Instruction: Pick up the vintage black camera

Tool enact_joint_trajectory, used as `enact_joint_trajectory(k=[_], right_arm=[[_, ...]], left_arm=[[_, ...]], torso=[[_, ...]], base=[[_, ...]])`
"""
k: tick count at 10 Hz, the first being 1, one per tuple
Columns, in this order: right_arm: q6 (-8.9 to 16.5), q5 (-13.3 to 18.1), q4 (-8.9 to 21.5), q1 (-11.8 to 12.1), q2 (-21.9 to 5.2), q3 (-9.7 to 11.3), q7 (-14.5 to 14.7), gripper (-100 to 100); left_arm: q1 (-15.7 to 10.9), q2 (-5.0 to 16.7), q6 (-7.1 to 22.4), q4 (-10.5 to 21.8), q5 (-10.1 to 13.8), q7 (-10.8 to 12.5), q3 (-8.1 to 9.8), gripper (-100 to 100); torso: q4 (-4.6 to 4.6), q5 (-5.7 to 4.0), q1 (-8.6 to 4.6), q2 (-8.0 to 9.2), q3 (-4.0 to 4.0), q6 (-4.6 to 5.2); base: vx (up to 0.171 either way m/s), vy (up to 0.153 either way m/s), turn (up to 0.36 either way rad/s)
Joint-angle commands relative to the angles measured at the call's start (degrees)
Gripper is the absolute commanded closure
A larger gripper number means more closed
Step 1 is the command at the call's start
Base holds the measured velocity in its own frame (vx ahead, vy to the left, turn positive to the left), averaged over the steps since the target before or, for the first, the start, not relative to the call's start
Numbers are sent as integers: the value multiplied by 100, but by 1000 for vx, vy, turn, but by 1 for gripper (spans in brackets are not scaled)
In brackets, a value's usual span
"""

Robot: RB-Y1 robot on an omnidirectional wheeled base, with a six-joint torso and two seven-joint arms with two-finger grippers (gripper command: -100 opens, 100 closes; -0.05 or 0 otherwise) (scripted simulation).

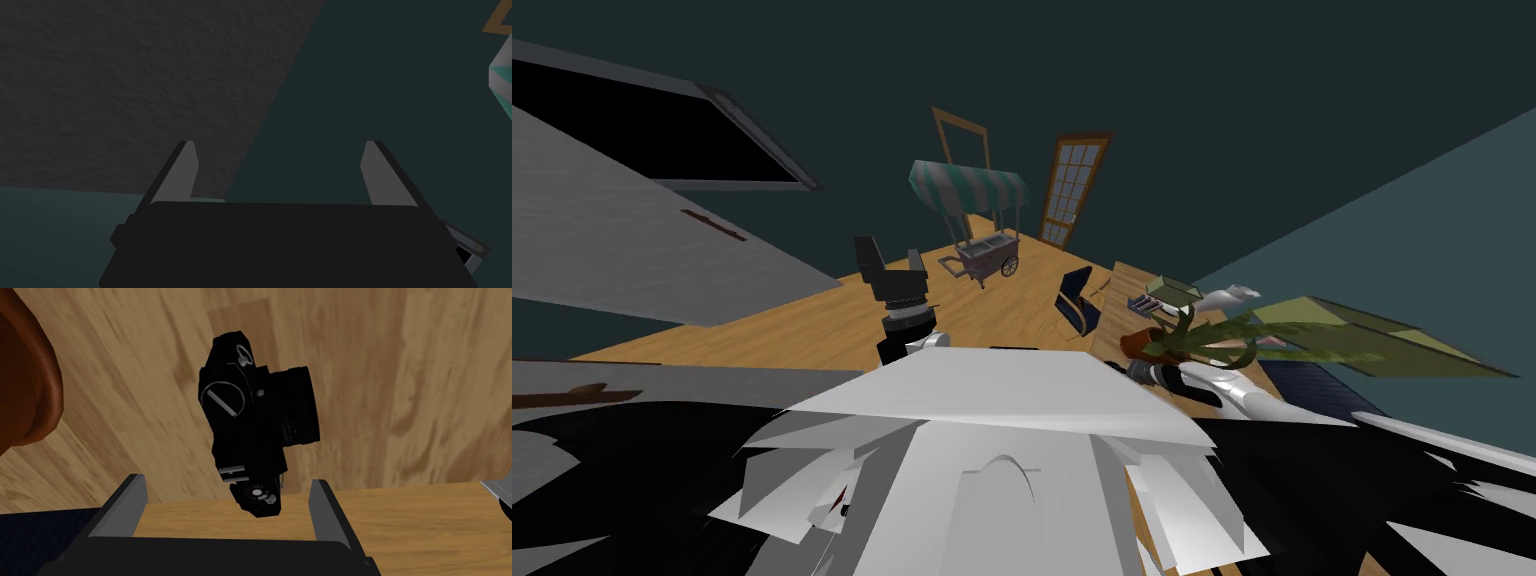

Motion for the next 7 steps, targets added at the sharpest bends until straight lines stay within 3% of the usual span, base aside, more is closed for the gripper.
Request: enact_joint_trajectory(k=[1, 7], right_arm=[[286, -208, -286, 62, -74, 147, -146, -100], [1335, -767, -1260, 255, -283, 520, -511, -100]], left_arm=[[0, 0, 0, 0, 0, 0, 0, 0], [1, 0, 0, 0, 0, 0, 0, 0]], torso=[[0, 0, 0, 0, 0, 0], [-1, 2, 7, -6, -4, 2]], base=[[-92, -93, 272], [-93, -65, 219]])
